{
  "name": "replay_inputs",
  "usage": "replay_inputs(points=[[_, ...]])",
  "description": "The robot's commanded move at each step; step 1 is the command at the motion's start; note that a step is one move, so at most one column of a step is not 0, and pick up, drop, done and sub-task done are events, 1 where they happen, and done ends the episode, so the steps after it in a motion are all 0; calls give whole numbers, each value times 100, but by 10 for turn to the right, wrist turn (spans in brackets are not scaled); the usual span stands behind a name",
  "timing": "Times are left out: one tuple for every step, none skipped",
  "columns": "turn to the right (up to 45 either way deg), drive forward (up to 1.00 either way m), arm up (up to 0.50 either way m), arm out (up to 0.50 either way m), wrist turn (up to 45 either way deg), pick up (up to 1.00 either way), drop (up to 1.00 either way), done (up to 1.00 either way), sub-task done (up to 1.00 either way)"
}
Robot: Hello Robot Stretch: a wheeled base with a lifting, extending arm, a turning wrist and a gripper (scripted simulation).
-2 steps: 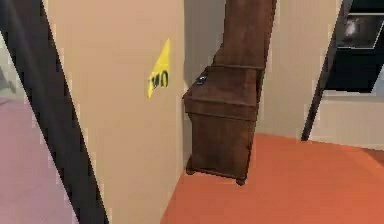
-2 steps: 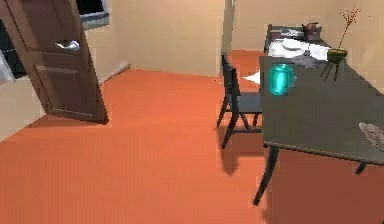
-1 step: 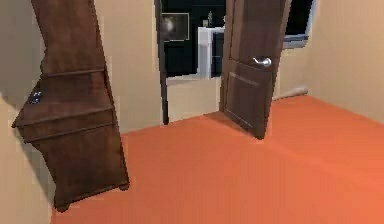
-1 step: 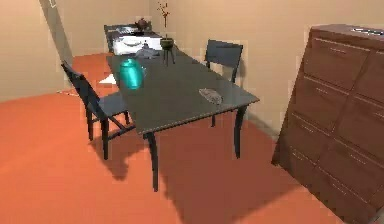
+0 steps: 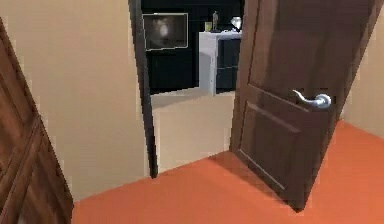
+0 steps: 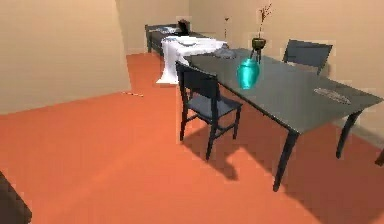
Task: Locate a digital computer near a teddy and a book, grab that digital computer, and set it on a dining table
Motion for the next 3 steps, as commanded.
replay_inputs(points=[[30, 0, 0, 0, 0, 0, 0, 0, 0], [0, 100, 0, 0, 0, 0, 0, 0, 0], [30, 0, 0, 0, 0, 0, 0, 0, 0]])
